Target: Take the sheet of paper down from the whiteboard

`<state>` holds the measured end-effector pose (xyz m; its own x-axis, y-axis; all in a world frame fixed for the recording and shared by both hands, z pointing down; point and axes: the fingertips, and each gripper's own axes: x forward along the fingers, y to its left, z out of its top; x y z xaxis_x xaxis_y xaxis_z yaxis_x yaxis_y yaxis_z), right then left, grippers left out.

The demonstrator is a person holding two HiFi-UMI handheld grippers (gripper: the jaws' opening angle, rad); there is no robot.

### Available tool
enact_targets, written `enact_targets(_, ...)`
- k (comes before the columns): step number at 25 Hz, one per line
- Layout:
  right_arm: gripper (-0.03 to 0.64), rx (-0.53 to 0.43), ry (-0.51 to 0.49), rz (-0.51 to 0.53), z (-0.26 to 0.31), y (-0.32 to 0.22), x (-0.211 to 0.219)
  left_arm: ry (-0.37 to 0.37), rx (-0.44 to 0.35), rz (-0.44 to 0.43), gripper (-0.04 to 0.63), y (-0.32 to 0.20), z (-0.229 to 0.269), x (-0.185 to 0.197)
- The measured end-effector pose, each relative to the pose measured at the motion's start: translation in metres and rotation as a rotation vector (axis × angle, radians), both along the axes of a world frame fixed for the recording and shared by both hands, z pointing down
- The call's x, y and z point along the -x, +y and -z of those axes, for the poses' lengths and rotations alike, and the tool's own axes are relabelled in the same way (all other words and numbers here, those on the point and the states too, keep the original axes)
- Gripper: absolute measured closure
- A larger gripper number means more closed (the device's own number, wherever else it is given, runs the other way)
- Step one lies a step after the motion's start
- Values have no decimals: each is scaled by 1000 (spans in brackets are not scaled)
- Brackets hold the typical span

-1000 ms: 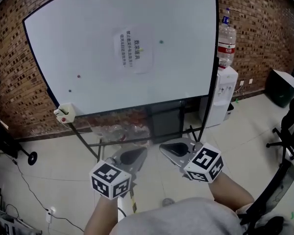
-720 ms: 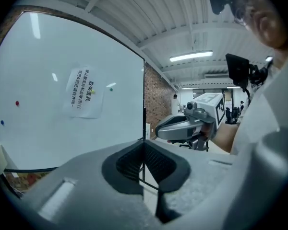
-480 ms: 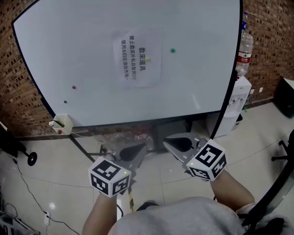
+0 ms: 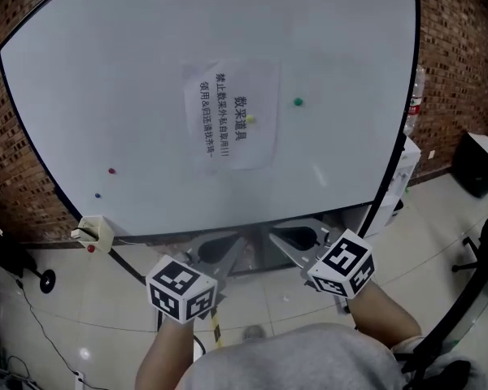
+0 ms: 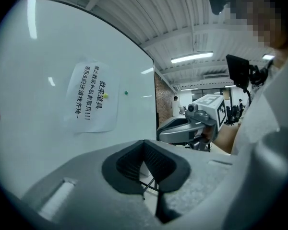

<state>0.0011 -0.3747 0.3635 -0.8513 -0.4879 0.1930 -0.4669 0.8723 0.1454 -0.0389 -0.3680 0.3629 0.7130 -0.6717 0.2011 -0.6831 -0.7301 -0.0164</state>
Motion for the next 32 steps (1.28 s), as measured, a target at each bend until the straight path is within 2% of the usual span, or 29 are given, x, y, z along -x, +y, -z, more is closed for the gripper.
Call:
enact_targets(10, 618, -3, -14, -39, 21, -79, 23, -10, -4, -31, 594, -80, 24, 29)
enact_targets(15, 618, -4, -16, -43, 24, -100, 29, -25, 8, 11, 594, -109, 25, 53)
enact_targets(20, 618, 4, -15, -46, 21, -113, 35, -34, -20, 68, 590, -132, 31, 75)
enact_targets(28, 618, 6, -10, -65, 23, -133, 38, -7, -84, 116, 421, -165, 62, 102)
enact_targets(32, 618, 0, -5, -65, 25, -136, 41, -11, -85, 124, 393, -176, 67, 109)
